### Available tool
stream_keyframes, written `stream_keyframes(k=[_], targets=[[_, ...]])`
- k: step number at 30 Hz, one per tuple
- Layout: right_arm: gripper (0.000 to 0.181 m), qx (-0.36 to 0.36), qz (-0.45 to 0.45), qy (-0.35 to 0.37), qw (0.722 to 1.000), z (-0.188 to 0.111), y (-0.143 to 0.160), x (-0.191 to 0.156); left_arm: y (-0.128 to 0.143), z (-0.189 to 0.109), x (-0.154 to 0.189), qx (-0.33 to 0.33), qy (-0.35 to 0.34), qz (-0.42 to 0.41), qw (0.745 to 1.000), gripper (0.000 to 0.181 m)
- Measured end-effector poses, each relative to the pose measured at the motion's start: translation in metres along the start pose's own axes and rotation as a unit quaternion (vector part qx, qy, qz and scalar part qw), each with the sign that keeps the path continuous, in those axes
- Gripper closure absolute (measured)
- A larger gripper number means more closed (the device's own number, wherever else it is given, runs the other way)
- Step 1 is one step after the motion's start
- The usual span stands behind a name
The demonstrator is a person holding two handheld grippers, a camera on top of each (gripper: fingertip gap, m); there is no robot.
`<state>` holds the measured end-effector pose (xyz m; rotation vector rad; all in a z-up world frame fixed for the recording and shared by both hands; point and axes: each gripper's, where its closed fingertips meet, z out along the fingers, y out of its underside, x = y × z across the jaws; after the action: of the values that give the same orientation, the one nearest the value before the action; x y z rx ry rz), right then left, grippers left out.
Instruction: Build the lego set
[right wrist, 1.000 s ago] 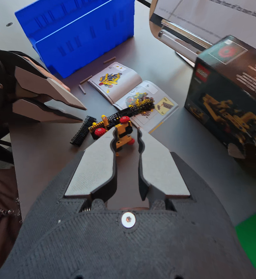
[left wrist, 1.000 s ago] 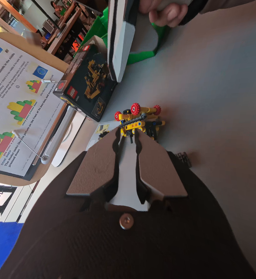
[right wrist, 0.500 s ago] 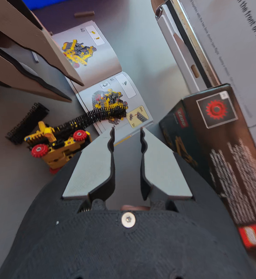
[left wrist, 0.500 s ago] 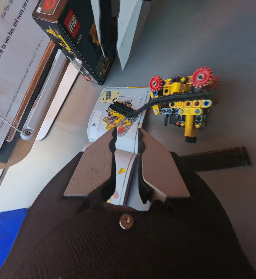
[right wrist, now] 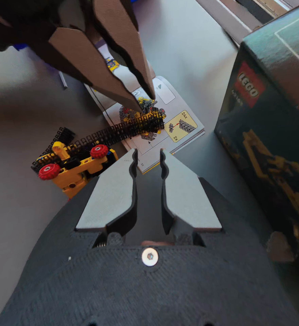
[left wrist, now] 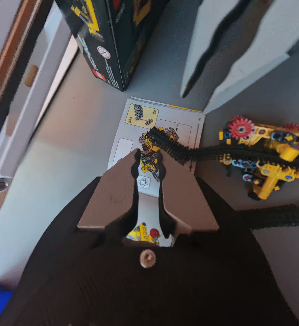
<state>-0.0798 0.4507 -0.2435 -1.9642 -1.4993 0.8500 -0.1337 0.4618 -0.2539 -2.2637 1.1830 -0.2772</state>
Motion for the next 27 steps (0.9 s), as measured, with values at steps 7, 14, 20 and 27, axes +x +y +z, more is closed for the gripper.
stream_keyframes(k=[7, 14, 20, 27], targets=[[0.162, 0.038, -0.022, 0.008, 0.999, -0.009, 0.008, -0.008, -0.003, 0.013, 0.014, -0.028, 0.048, -0.048, 0.997, 0.163], [0.16, 0.031, -0.003, -0.011, 0.999, -0.001, 0.015, -0.006, -0.006, 0.015, 0.025, -0.029, 0.079, -0.077, 0.993, 0.159], [0.157, 0.05, 0.008, -0.022, 0.998, -0.004, 0.01, -0.002, 0.006, -0.022, 0.023, 0.002, -0.004, -0.046, 0.999, 0.156], [0.148, 0.084, 0.013, -0.076, 0.993, -0.002, -0.007, -0.007, -0.002, -0.047, 0.08, 0.1, 0.182, -0.154, 0.966, 0.155]])
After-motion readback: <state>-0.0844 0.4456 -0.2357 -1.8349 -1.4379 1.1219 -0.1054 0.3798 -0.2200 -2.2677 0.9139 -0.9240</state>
